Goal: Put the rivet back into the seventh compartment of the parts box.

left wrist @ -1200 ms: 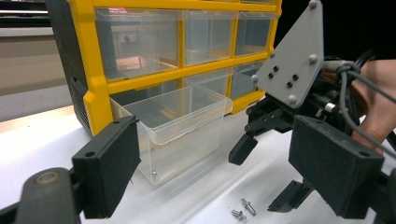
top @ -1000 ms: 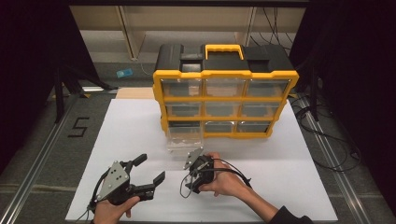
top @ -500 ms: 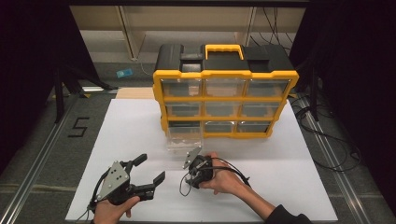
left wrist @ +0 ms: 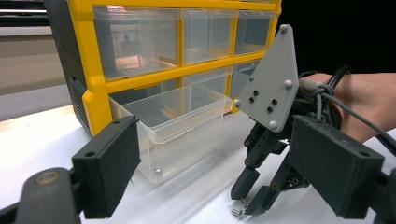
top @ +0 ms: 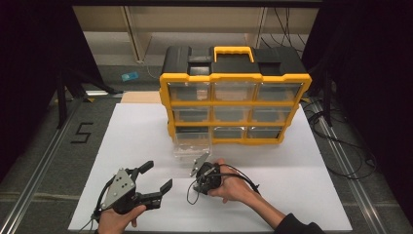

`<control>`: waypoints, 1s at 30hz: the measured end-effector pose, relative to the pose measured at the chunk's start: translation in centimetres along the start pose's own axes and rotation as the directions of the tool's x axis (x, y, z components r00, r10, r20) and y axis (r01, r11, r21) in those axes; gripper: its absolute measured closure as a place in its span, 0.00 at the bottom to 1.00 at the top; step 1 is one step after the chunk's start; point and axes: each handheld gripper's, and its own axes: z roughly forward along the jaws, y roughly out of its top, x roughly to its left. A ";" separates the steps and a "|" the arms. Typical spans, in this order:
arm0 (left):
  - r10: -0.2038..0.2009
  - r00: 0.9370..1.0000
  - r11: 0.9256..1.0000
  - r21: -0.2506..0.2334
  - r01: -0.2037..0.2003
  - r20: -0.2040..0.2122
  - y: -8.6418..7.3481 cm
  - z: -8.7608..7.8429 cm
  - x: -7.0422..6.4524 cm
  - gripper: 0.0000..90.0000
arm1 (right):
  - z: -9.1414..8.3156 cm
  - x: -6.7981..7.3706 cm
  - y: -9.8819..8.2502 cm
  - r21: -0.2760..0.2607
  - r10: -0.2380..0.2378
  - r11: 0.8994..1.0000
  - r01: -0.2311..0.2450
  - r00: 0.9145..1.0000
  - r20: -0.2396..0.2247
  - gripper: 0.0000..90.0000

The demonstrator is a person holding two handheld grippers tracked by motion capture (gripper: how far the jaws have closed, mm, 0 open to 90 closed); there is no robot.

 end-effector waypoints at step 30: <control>0.002 1.000 1.000 -0.004 -0.002 -0.001 0.0 0.0 0.0 0.18 | -5.3 -0.9 1.2 -0.168 0.015 0.986 0.002 0.995 0.099 0.78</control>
